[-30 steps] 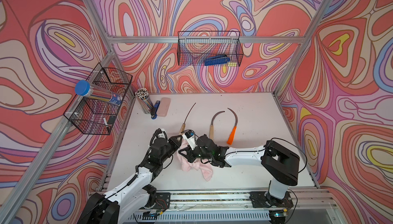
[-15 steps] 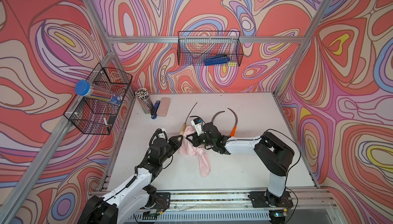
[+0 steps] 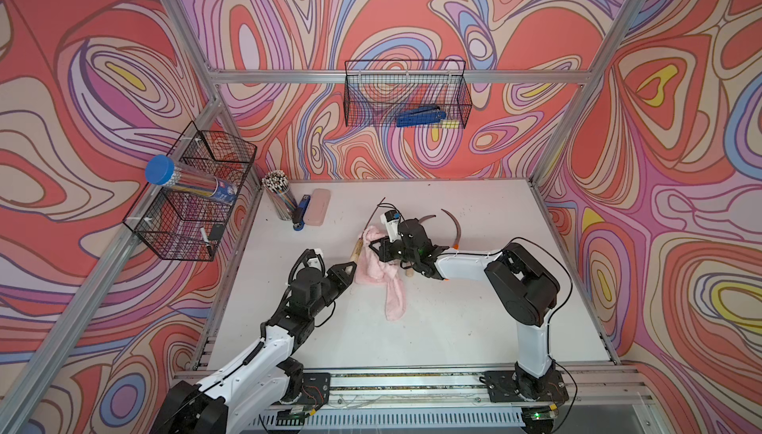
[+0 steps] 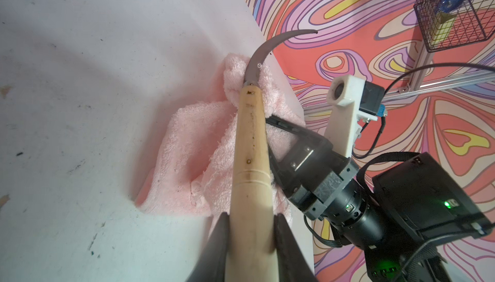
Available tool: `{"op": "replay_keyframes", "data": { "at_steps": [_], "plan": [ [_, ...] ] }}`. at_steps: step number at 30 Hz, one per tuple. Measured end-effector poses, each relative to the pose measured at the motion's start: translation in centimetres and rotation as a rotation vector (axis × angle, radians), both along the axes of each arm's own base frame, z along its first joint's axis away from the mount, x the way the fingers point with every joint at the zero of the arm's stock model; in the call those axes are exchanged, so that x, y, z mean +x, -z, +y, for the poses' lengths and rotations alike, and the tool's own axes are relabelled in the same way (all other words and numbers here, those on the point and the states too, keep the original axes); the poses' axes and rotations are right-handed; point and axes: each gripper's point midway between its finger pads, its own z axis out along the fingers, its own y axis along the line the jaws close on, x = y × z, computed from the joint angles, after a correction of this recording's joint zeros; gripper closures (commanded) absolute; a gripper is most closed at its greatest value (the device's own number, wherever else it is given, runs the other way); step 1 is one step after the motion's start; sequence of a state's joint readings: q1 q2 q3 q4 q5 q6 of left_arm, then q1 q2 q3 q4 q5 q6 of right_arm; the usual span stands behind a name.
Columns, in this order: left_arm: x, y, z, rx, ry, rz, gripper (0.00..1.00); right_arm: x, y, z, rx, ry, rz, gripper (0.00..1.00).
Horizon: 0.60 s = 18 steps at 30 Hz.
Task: Wipe small sickles with rags
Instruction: Wipe the small sickle.
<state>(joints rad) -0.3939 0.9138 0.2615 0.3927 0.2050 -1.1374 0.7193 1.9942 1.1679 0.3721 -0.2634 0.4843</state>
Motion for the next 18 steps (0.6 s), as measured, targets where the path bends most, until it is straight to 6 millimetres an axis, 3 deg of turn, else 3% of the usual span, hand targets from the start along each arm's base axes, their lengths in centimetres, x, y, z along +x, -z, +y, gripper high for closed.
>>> {"op": "replay_keyframes", "data": {
  "at_steps": [5,13,15,18],
  "plan": [
    [0.2,0.7,0.0,0.007,-0.003,0.017,1.00,-2.6,0.6,1.8,-0.007,-0.054,0.004,1.00],
    [0.5,1.1,0.2,0.016,-0.022,0.025,1.00,-11.7,1.3,6.4,-0.030,-0.224,-0.002,1.00],
    [0.5,1.0,0.2,0.014,-0.022,0.022,1.00,-12.4,1.1,6.4,-0.028,-0.233,-0.007,1.00],
    [0.5,0.7,0.2,0.008,-0.022,0.009,1.00,-11.8,1.0,6.0,-0.030,-0.210,-0.012,1.00]
  ]
}}
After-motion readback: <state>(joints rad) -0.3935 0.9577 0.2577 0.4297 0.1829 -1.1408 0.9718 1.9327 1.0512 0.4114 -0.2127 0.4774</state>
